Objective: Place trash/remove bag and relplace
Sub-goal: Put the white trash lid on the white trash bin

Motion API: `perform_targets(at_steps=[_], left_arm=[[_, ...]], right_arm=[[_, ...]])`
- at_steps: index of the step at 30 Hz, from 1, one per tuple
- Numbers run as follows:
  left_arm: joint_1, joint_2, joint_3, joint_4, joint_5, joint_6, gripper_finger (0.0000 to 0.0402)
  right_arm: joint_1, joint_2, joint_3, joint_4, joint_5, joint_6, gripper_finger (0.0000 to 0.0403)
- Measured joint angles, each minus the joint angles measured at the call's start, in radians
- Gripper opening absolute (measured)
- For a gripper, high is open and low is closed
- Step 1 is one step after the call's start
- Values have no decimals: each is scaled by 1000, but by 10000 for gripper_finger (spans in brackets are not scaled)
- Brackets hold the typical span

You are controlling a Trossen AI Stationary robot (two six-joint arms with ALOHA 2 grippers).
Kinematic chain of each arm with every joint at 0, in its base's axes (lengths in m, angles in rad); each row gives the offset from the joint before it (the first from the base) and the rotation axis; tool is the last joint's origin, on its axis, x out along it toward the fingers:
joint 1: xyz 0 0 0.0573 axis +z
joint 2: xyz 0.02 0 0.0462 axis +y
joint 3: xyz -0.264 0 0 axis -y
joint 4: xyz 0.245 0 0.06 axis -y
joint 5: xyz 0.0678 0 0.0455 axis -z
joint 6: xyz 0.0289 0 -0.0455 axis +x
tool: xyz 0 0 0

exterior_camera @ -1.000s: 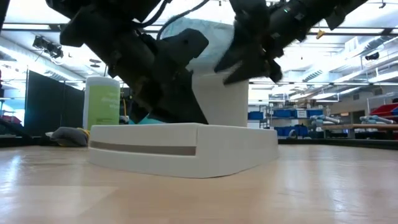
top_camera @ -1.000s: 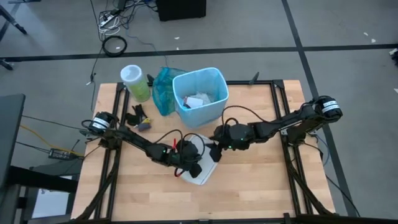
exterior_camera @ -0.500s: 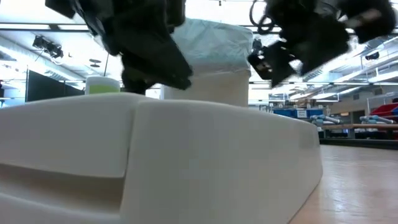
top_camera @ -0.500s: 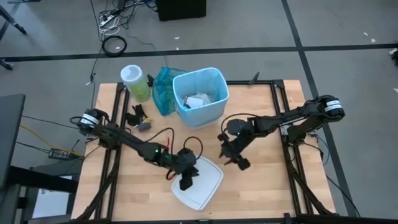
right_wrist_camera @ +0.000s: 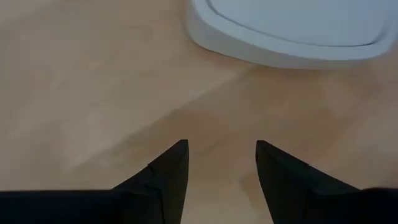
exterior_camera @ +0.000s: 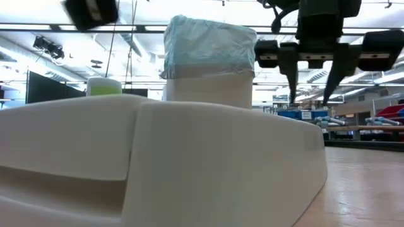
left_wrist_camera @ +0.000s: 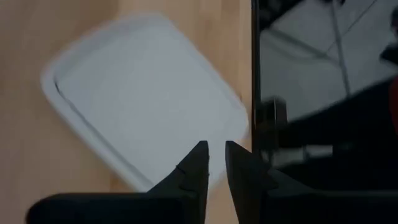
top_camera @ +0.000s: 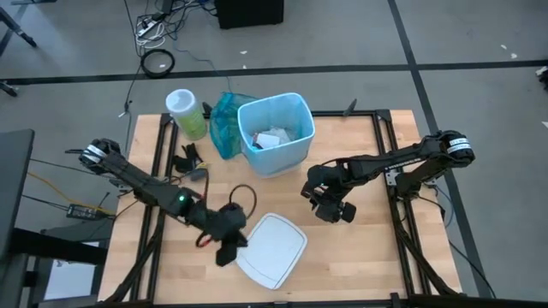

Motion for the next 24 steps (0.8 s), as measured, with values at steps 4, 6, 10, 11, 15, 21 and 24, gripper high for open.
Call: perform_targets(at_steps=[4,6,10,11,15,21,24], left_arm=[[-85,10,72,-67,-6,-101,43],[-127,35,92,-72,-27,-203,37],[-204,108,114,-74,-55,-391,13],[-223,124,119,-60,-56,-437,8],[-287,216,134,-18,-56,-568,5],[-315,359,171,-28,-22,-659,3],[-308,423,173,-16,-12,-693,2]], right_arm=[[-19,0,3,28,21,-23,172],[-27,0,3,39,38,-30,172],[-44,0,3,43,54,-37,171],[-48,0,3,44,53,-37,171],[-56,0,3,61,54,-37,170],[-63,0,3,93,54,-36,169],[-64,0,3,97,54,-33,169]])
